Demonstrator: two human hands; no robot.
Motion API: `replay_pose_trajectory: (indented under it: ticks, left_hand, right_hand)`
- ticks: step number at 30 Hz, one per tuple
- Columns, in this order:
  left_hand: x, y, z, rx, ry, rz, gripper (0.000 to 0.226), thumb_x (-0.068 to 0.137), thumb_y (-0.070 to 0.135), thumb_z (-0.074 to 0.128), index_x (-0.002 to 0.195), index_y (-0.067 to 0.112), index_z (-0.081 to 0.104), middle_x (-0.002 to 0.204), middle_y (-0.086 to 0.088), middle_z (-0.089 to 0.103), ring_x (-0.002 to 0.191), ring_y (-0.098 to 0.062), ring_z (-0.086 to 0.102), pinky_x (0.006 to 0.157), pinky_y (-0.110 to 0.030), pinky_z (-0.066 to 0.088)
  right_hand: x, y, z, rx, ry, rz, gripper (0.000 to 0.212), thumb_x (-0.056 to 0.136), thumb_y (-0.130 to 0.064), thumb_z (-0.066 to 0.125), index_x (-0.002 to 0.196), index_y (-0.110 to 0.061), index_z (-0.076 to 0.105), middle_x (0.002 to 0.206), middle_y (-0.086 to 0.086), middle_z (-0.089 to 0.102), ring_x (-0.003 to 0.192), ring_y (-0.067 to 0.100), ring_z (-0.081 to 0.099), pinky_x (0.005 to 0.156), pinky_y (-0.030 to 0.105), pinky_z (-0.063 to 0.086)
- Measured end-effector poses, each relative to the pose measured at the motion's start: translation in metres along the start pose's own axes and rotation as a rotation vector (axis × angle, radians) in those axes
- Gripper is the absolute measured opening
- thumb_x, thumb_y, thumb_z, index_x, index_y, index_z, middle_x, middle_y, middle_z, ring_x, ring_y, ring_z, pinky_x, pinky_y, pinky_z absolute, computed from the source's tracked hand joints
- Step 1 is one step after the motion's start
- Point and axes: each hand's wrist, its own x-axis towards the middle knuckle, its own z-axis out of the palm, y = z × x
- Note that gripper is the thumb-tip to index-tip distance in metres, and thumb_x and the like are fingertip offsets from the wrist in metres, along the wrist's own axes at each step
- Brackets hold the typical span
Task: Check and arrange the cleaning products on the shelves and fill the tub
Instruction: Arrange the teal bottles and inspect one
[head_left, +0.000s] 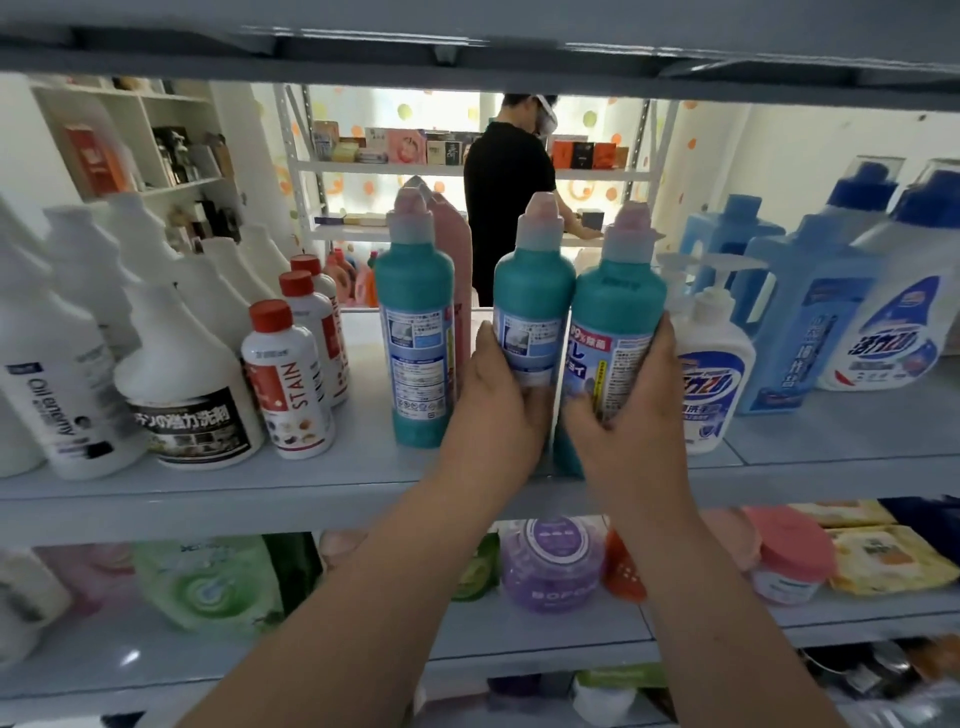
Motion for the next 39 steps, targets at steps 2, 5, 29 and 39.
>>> replay_pose_trajectory:
  ticks: [2, 5, 29, 39]
  left_hand:
    - [-0.012, -0.001, -0.010, 0.019, -0.012, 0.019, 0.077, 0.094, 0.031, 0.066, 0.156, 0.019, 0.022, 0.151, -0.005, 0.048, 0.134, -0.022, 0.051, 0.111, -0.045, 0.045]
    - [-0.029, -0.002, -0.028, -0.004, -0.029, 0.013, 0.080, 0.091, 0.033, 0.069, 0.156, 0.026, 0.023, 0.148, 0.000, 0.051, 0.132, -0.018, 0.052, 0.109, -0.046, 0.047]
    - [-0.066, -0.038, -0.124, 0.069, 0.191, -0.077, 0.058, 0.085, 0.028, 0.075, 0.132, 0.042, 0.044, 0.118, 0.022, 0.062, 0.103, 0.007, 0.060, 0.086, -0.024, 0.051]
    - [-0.064, -0.043, -0.122, 0.076, 0.220, -0.044, 0.062, 0.084, 0.027, 0.073, 0.137, 0.039, 0.042, 0.127, 0.014, 0.061, 0.112, -0.007, 0.061, 0.097, -0.039, 0.055]
  right_hand:
    - [0.001, 0.002, 0.000, 0.004, -0.019, -0.006, 0.092, 0.089, -0.016, 0.072, 0.162, -0.019, 0.016, 0.154, 0.005, 0.040, 0.140, 0.022, 0.043, 0.114, 0.049, 0.043]
    - [0.006, 0.004, 0.003, -0.023, -0.044, 0.014, 0.091, 0.090, -0.022, 0.073, 0.161, -0.023, 0.016, 0.151, 0.003, 0.044, 0.138, 0.021, 0.047, 0.111, 0.052, 0.046]
    - [0.020, -0.023, 0.071, 0.097, -0.086, 0.001, 0.062, 0.089, -0.034, 0.075, 0.143, -0.021, 0.048, 0.137, -0.001, 0.048, 0.122, 0.002, 0.041, 0.108, 0.015, 0.037]
    - [0.003, -0.035, 0.099, 0.175, -0.375, 0.064, 0.074, 0.078, -0.035, 0.088, 0.139, -0.029, 0.046, 0.130, -0.010, 0.064, 0.111, 0.005, 0.062, 0.096, 0.031, 0.055]
